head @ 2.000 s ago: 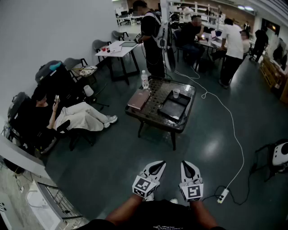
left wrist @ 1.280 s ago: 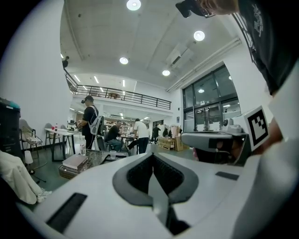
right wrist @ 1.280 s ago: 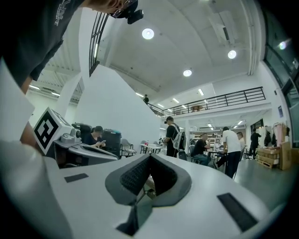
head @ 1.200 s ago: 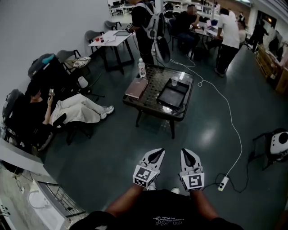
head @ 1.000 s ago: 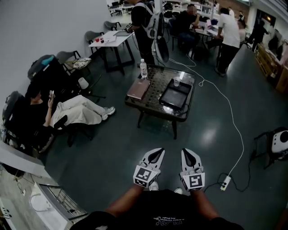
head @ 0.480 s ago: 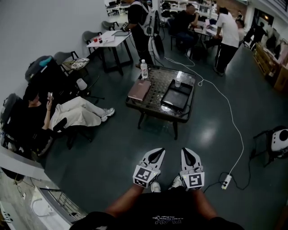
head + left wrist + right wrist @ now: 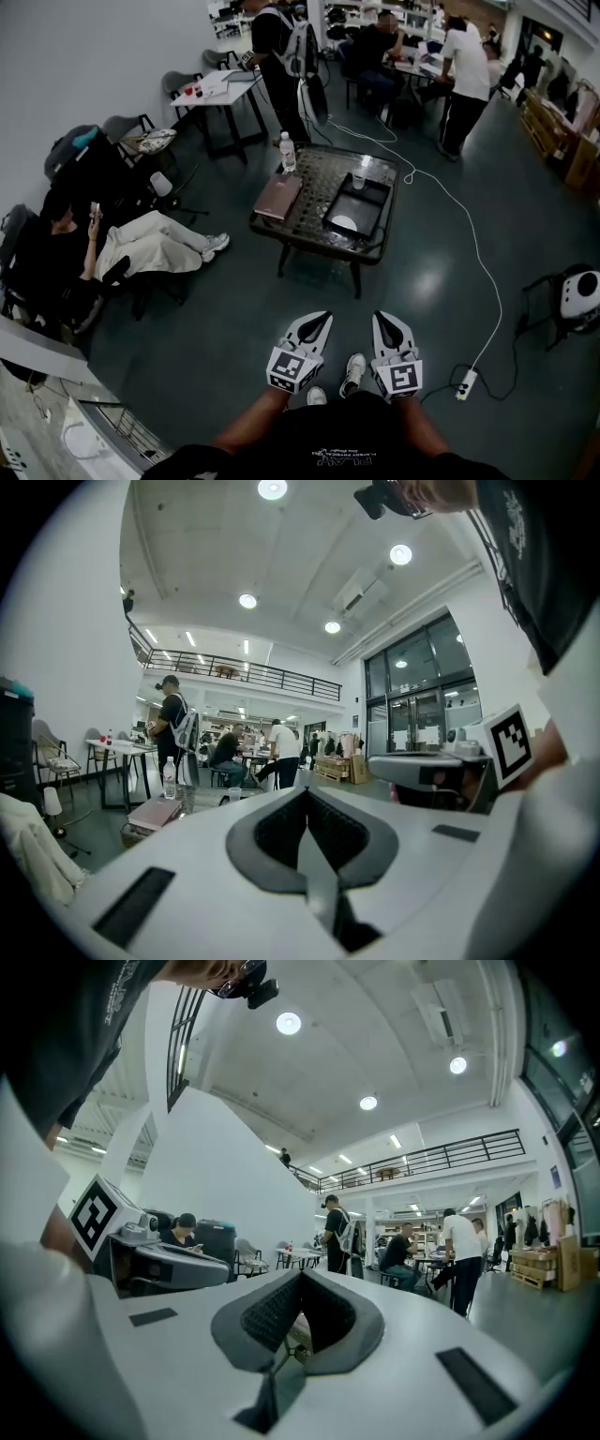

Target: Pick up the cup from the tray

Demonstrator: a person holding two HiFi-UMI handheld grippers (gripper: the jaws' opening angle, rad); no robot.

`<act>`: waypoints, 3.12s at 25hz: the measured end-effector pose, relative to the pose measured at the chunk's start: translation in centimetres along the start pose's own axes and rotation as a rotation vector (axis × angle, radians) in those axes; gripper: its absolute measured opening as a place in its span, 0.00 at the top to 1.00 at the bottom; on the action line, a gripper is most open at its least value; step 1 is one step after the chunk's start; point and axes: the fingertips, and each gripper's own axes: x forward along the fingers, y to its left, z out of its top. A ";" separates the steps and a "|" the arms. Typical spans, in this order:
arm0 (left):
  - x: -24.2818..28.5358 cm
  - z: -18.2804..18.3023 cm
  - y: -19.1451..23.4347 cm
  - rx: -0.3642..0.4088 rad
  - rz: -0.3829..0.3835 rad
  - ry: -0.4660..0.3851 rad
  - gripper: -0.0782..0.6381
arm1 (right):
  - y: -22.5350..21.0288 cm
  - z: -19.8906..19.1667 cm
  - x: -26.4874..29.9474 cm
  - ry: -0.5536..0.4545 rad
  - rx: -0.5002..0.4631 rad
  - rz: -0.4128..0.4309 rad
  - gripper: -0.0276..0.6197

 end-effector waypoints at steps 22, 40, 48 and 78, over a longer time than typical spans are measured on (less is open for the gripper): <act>11.8 0.7 3.9 -0.005 0.077 0.032 0.88 | -10.0 -1.6 8.1 -0.011 0.040 0.058 0.95; 19.1 1.9 3.6 -0.003 0.067 0.014 0.88 | -16.1 -1.8 11.6 -0.019 0.037 0.116 0.95; 20.8 1.7 4.6 0.008 0.074 0.026 0.88 | -17.4 -2.0 13.1 -0.024 0.039 0.118 0.95; 29.7 3.2 15.6 -0.007 0.025 -0.015 0.88 | -20.7 0.1 26.8 0.038 -0.028 0.118 0.95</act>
